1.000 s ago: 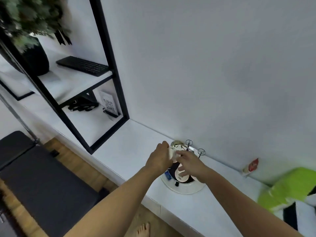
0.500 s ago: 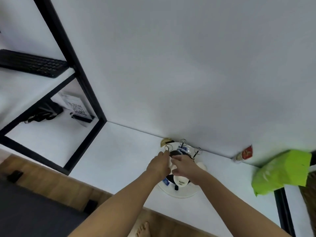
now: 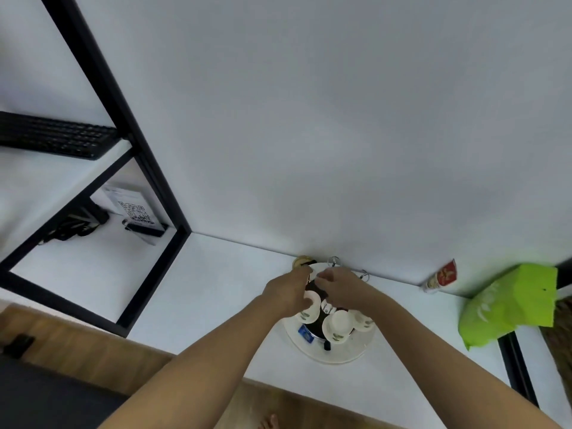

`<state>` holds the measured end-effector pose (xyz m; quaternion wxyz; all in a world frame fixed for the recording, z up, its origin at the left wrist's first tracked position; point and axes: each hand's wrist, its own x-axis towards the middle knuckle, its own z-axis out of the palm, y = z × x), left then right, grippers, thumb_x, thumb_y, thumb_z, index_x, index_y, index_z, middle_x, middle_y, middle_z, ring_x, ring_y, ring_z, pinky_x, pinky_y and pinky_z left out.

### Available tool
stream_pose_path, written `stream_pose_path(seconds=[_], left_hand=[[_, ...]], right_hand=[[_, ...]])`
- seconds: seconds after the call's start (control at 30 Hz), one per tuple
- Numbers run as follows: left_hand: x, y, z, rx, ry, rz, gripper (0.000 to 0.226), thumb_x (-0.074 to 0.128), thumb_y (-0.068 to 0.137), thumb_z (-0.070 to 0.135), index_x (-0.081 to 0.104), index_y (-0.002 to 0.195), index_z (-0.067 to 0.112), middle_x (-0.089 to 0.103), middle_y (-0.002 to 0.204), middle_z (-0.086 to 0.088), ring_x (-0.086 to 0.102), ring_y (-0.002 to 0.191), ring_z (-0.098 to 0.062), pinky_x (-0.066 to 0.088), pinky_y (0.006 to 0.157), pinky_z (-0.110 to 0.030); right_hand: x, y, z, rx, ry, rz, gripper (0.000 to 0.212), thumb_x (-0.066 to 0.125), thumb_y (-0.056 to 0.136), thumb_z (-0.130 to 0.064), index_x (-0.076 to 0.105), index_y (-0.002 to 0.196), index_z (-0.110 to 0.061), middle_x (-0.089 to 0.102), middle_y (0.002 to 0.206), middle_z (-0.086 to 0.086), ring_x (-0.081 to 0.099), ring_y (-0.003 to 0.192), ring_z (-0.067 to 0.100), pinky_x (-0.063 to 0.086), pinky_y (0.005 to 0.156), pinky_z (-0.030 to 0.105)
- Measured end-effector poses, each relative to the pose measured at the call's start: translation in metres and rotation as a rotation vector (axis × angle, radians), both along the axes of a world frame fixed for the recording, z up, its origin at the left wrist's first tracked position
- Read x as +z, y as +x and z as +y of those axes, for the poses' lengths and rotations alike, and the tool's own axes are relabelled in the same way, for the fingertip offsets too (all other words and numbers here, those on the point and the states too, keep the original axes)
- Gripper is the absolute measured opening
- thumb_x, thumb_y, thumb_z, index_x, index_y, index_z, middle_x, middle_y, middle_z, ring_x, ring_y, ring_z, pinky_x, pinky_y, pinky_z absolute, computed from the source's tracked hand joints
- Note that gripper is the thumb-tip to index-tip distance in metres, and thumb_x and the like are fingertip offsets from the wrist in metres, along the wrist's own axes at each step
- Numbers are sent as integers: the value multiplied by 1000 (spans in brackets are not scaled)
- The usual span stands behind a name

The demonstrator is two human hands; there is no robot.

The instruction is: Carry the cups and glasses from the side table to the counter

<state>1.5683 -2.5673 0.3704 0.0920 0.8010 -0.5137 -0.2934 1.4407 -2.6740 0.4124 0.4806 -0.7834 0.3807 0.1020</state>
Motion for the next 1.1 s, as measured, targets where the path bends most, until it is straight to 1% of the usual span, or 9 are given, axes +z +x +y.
stream_pose_path(seconds=[0.1,0.17,0.3,0.43,0.53,0.6,0.7,0.93,1.1], left_hand=[[43,25,-7,0,-81,-40,60,69,93,41,41,143,24,61,135,0,61,114,-23,45,80,-31],[82,42,-14,30,-149,-80,60,67,93,45,42,144,27,60,135,3,61,113,-21,41,80,-30],[163,72,-20,111,-324,-129,51,63,97,43,44,142,29,58,134,7,56,102,-15,46,82,-32],[232,95,-10,170,-487,-196,46,63,97,43,49,138,29,56,132,12,58,105,-14,51,90,-36],[272,104,5,207,-584,-277,43,63,97,43,51,136,29,56,130,14,58,105,-13,52,91,-38],[289,106,18,230,-628,-320,42,63,96,43,52,134,29,57,129,14,58,106,-12,52,91,-37],[304,104,40,264,-643,-376,41,63,96,42,52,133,30,56,128,15,57,107,-9,52,91,-35],[332,70,91,447,-648,-508,41,63,96,42,52,133,30,57,128,16,57,105,-7,50,86,-31],[333,17,119,605,-701,-526,38,65,95,36,56,130,24,57,120,12,58,104,-11,53,91,-39]], right_hand=[[41,12,-17,-21,19,-105,21,53,102,-26,68,107,-12,66,92,5,62,71,21,55,73,38],[72,22,-27,-40,-31,-197,23,53,102,-27,67,116,-14,69,103,3,66,74,20,58,79,40],[130,41,-41,-55,-139,-408,21,53,101,-32,65,116,-23,68,110,-2,71,75,11,57,76,34],[181,59,-42,-24,-271,-585,20,54,99,-36,64,116,-32,63,110,-15,72,77,7,58,79,35],[216,71,-36,33,-371,-676,21,52,98,-40,62,117,-37,62,109,-19,70,81,9,55,78,30],[232,77,-29,74,-396,-717,22,52,98,-41,61,117,-38,61,111,-20,69,84,12,53,77,27],[245,84,-20,149,-410,-752,23,51,98,-42,60,119,-38,60,112,-21,68,85,9,48,75,24],[276,85,4,338,-347,-847,20,52,98,-43,59,116,-41,61,112,-21,67,84,9,48,71,24],[288,69,27,511,-297,-898,19,52,97,-42,59,115,-42,60,111,-23,65,80,7,46,69,21]])
